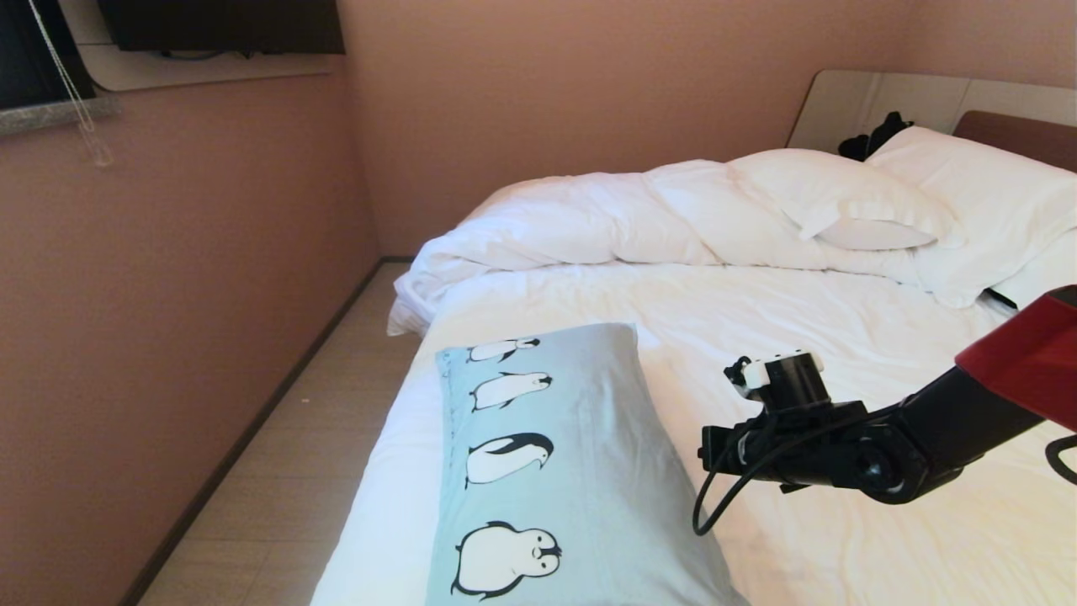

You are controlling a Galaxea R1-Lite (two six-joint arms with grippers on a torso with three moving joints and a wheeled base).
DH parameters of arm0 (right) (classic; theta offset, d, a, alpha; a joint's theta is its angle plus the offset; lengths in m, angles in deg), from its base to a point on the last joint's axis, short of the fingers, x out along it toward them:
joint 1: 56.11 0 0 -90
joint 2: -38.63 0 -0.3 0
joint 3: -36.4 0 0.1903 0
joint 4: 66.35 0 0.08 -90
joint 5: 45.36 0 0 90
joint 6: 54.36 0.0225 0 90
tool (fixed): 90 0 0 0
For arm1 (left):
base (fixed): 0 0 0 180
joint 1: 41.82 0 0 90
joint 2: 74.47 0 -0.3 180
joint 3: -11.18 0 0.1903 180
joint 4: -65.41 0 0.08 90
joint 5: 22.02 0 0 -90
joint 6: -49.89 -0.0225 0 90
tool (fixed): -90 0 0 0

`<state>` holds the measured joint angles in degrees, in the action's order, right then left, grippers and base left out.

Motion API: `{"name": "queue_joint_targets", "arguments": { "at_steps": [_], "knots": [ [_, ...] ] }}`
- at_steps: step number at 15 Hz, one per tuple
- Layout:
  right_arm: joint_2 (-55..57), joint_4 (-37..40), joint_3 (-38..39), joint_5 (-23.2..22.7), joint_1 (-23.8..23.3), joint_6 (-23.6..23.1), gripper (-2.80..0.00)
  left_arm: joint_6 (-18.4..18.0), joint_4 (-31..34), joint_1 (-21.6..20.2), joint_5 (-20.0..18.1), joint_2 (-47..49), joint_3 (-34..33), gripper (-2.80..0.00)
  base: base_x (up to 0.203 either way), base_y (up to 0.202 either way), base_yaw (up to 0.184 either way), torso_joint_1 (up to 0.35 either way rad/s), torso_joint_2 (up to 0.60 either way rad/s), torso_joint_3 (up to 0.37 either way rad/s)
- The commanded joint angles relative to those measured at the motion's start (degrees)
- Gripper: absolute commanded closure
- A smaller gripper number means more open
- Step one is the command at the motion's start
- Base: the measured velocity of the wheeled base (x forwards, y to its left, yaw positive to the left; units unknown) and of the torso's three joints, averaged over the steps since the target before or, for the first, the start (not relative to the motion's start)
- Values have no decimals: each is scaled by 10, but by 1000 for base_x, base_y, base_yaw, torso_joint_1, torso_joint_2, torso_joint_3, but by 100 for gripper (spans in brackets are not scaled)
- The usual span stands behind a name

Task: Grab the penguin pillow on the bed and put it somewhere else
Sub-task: Pick up the pillow

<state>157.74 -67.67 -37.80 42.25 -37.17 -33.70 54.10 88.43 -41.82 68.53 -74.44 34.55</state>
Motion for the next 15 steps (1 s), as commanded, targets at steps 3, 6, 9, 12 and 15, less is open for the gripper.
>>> {"name": "queue_joint_targets", "arguments": {
  "at_steps": [3, 6, 9, 12, 15],
  "knots": [
    [16, -1, -11, 0, 1, -6, -280, 0, 0, 0, 0, 1, -2, 0, 0, 0, 0, 0, 0, 0],
    [10, 0, 2, -1, 6, 10, -280, 0, 0, 0, 1, 0, -2, 0, 0, 0, 0, 0, 0, 0],
    [-21, 3, 20, 0, 7, 45, -280, 0, 0, 0, 1, 0, -2, 0, 0, 0, 0, 0, 0, 0],
    [-27, -1, 36, -6, 7, 55, -280, 0, 0, 0, 0, 0, -2, 0, 0, 0, 0, 0, 0, 0],
    [-47, -1, 42, -49, 7, 63, -280, 0, 0, 0, 1, 0, -2, 0, 0, 0, 0, 0, 0, 0]
  ]
}}
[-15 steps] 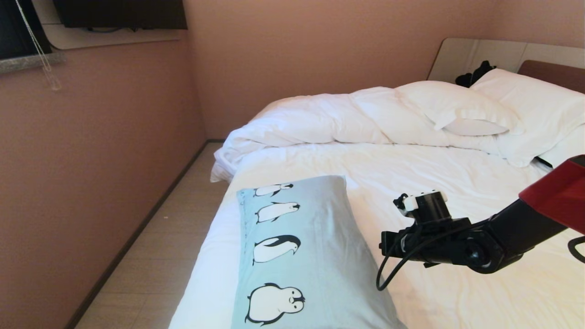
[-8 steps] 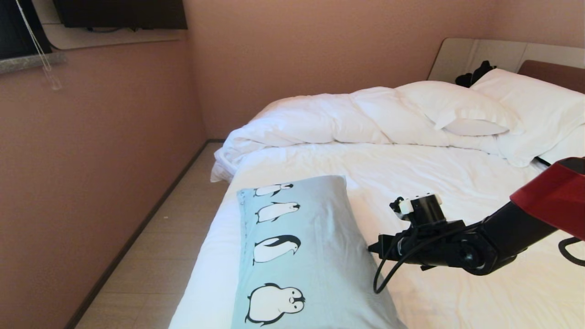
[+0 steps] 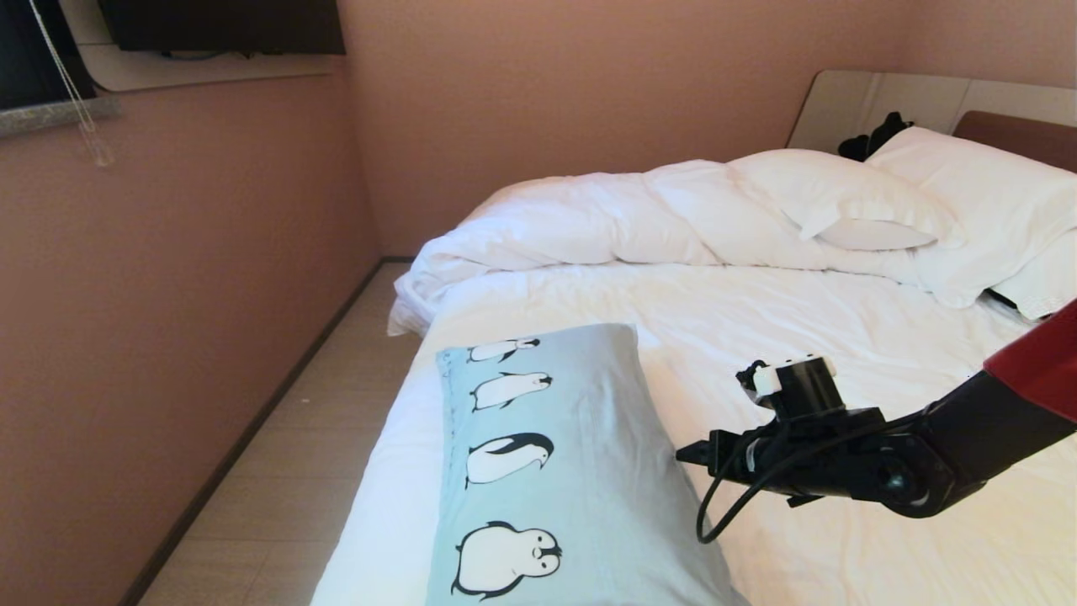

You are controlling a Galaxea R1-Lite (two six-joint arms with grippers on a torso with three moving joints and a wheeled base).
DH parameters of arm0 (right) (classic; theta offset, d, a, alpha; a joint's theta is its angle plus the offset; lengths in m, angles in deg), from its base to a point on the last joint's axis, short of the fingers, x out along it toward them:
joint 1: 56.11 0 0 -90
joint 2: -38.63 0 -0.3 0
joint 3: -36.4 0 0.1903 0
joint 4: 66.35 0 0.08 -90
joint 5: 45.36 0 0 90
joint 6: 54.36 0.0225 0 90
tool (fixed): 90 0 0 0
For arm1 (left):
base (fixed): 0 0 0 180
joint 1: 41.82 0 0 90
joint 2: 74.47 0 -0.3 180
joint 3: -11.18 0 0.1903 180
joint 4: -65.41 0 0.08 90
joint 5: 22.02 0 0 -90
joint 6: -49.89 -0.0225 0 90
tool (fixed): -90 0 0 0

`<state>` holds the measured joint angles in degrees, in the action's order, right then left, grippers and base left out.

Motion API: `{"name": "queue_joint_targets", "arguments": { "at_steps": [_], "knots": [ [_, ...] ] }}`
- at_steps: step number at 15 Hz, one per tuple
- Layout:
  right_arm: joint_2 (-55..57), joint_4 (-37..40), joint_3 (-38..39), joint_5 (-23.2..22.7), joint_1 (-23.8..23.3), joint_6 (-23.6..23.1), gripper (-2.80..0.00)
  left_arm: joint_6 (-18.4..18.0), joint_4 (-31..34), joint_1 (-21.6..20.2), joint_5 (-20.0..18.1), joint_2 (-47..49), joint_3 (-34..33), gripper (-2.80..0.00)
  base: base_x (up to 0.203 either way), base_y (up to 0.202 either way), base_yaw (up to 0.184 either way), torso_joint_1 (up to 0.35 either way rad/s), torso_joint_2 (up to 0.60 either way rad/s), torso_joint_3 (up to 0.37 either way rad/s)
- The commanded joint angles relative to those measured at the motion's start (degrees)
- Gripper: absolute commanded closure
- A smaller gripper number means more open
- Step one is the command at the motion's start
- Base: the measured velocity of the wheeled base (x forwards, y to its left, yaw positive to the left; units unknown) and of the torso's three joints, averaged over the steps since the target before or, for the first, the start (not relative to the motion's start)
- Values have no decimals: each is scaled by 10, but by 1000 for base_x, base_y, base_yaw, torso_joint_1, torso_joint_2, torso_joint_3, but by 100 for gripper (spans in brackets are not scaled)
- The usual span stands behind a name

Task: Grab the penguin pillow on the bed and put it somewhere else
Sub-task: Pick up the pillow

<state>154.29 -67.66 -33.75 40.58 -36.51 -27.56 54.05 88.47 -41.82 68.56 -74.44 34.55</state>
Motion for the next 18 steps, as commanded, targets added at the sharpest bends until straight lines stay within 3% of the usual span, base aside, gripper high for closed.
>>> {"name": "queue_joint_targets", "arguments": {
  "at_steps": [1, 4, 7, 12, 18],
  "knots": [
    [-12, 0, 0, -42, 4, 2, -280, 1, 0, 0, 0, 0, -2, 0, 0, 0, 0, 0, 0, 0],
    [-5, 7, -5, -40, 25, 0, -280, 1, 0, 0, 0, 0, -2, 0, 0, 0, 0, 0, 0, 0],
    [1, 58, -12, -31, 79, 2, -280, 1, 0, 0, 0, 0, -2, 0, 0, 0, 0, 0, 0, 0],
    [28, 138, -66, -16, 91, 2, -280, 1, 0, 0, 0, 0, -2, 0, 0, 0, 0, 0, 0, 0],
    [50, 171, -112, -17, 134, 2, -280, 1, 0, 0, 0, 0, -2, 0, 0, 0, 0, 0, 0, 0]
  ]
}}
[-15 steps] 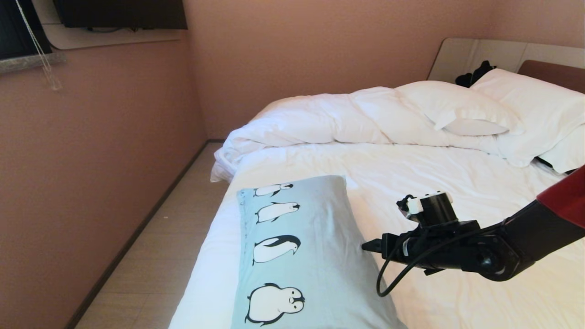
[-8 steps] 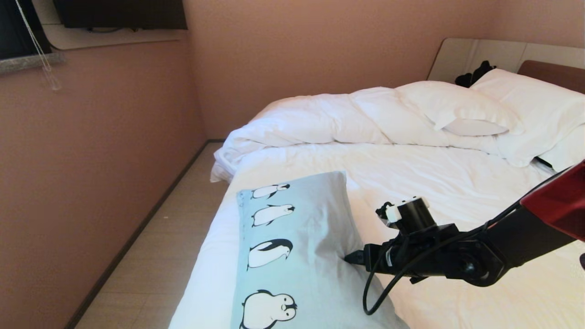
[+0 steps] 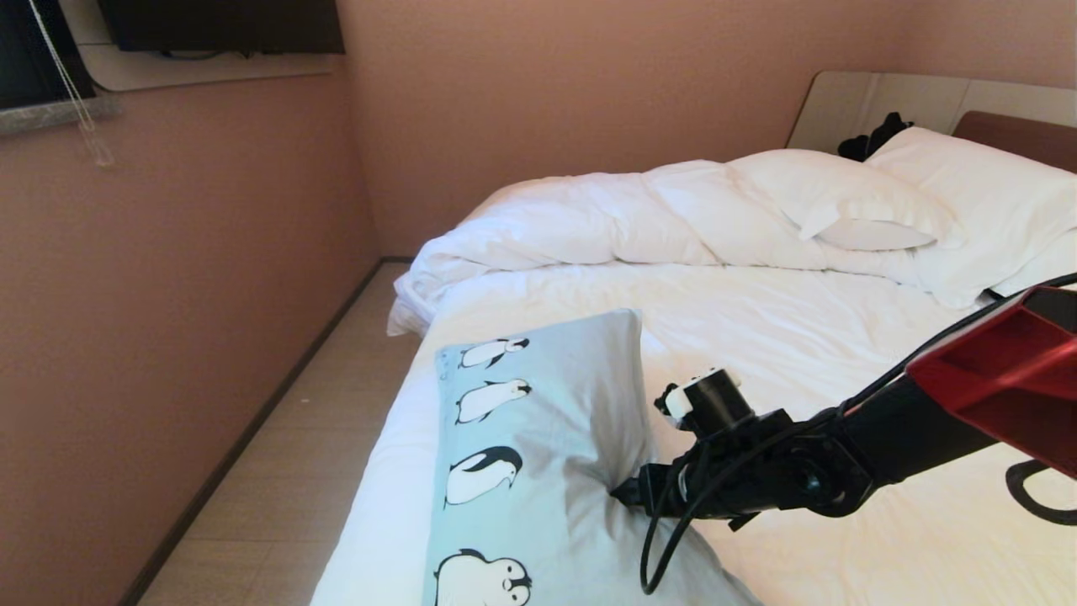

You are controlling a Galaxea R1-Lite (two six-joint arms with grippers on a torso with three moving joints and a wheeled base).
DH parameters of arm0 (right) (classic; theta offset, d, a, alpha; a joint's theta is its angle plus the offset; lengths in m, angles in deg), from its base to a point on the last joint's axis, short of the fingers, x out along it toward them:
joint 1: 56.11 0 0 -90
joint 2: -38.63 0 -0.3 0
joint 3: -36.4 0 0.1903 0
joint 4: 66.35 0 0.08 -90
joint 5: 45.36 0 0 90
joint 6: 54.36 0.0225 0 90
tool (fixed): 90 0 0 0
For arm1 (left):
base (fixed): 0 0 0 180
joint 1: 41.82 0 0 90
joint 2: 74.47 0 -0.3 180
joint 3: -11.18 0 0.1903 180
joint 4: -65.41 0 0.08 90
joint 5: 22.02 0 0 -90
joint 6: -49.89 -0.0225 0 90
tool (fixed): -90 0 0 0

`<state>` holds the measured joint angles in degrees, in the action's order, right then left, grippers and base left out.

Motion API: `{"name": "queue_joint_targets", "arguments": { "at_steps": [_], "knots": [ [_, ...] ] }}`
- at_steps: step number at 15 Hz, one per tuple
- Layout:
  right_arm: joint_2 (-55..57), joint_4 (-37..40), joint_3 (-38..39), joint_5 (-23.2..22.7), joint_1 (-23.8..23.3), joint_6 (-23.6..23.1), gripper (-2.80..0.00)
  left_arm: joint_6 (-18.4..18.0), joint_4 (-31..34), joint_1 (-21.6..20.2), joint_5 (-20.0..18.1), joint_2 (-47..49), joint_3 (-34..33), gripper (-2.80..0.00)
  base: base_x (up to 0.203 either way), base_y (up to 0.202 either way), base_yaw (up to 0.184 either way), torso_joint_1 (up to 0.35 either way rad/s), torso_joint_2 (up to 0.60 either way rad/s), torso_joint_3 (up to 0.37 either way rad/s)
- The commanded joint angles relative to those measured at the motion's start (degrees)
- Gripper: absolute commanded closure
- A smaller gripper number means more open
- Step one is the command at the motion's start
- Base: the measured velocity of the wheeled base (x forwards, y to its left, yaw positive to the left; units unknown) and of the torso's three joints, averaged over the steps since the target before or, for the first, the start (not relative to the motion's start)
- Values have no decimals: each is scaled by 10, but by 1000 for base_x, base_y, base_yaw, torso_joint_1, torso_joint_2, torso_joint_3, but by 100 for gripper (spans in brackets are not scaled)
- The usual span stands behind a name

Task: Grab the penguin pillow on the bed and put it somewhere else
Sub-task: Pick up the pillow

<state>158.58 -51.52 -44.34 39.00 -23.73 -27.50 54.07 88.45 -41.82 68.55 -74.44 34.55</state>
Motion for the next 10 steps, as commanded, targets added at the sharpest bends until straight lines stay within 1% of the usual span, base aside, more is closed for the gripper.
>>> {"name": "queue_joint_targets", "arguments": {
  "at_steps": [1, 6, 7, 8, 10],
  "knots": [
    [8, 10, -12, -2, 10, 2, -280, 0, 0, 0, 0, 0, -2, 0, 0, 0, 0, 0, 0, 0],
    [7, 5, -20, -5, 35, 5, -280, 0, 0, 0, 0, 0, -2, 0, 0, 0, 0, 0, 0, 0],
    [6, 6, -20, -7, 39, 6, -76, 0, 0, 0, 0, 0, -2, 0, 0, 0, 0, 0, 0, 0],
    [6, 6, -20, -9, 41, 6, 0, 0, 0, 0, 0, 1, -2, 0, 0, 0, 0, 0, 0, 0],
    [10, 1, -23, -9, 45, 7, 0, 0, 0, 0, 0, 0, -2, 0, 0, 0, 0, 0, 0, 0]
  ]
}}
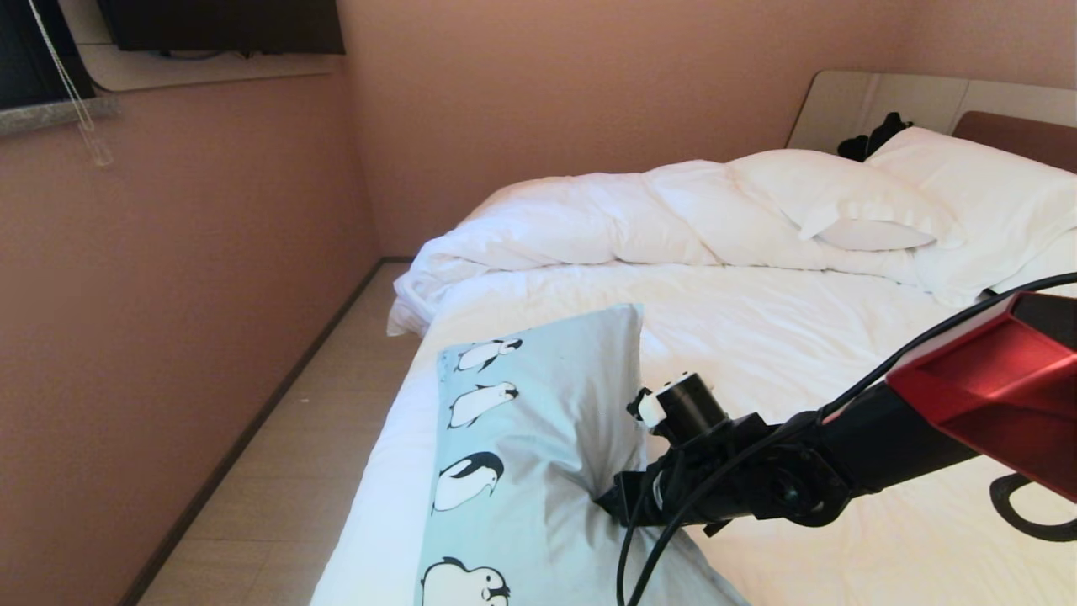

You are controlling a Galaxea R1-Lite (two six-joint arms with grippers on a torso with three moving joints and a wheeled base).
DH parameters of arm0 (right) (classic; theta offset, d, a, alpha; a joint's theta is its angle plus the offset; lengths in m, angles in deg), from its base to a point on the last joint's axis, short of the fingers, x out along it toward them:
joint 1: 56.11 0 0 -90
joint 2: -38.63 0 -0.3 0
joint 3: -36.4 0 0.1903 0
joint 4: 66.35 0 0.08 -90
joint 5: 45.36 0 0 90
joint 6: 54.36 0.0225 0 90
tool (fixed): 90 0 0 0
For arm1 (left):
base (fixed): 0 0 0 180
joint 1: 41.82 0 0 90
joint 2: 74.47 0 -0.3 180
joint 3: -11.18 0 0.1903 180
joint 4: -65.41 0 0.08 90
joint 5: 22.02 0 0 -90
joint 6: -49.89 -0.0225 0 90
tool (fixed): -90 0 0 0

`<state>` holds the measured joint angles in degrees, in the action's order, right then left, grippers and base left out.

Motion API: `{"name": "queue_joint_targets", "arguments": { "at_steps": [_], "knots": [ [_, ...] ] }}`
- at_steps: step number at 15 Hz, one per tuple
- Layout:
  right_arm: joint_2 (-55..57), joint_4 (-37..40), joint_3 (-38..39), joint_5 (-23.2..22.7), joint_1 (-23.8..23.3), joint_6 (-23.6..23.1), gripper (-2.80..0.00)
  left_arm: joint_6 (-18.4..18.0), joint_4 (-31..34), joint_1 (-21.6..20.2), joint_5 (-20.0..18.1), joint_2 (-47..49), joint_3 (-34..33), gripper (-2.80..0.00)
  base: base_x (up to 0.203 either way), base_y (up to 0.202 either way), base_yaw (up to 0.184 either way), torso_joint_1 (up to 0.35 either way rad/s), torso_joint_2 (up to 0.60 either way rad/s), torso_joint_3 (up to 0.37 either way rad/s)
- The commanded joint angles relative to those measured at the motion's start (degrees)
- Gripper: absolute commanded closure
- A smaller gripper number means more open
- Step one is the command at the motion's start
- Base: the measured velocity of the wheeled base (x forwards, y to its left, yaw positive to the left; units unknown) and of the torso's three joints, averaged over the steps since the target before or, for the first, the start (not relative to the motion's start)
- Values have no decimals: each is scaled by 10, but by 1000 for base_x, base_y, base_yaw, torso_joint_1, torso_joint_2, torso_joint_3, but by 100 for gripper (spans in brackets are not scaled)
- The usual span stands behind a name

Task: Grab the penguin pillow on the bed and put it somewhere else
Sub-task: Pick up the pillow

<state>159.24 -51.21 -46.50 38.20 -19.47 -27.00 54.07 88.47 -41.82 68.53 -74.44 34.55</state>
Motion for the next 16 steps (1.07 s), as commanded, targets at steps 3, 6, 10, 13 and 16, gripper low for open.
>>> {"name": "queue_joint_targets", "arguments": {
  "at_steps": [3, 6, 10, 13, 16],
  "knots": [
    [3, -2, -3, -1, 5, 3, 0, 0, 0, 0, 1, 0, -2, 0, 0, 0, 0, 0, 0, 0],
    [-2, -26, 5, 8, 16, 11, 0, 0, 0, 0, 1, 0, -2, 0, 0, 0, 0, 0, 0, 0],
    [-4, -67, 27, 98, 34, 2, 0, 0, 0, 0, 0, 0, -2, 0, 0, 0, 0, 0, 0, 0],
    [-38, -83, 36, 121, 38, -4, 0, 0, 0, 0, 1, 0, -2, 0, 0, 0, 0, 0, 0, 0],
    [-94, -81, 31, 123, 21, 7, 0, 0, 0, 0, 1, 0, -2, 0, 0, 0, 0, 0, 0, 0]
  ]
}}
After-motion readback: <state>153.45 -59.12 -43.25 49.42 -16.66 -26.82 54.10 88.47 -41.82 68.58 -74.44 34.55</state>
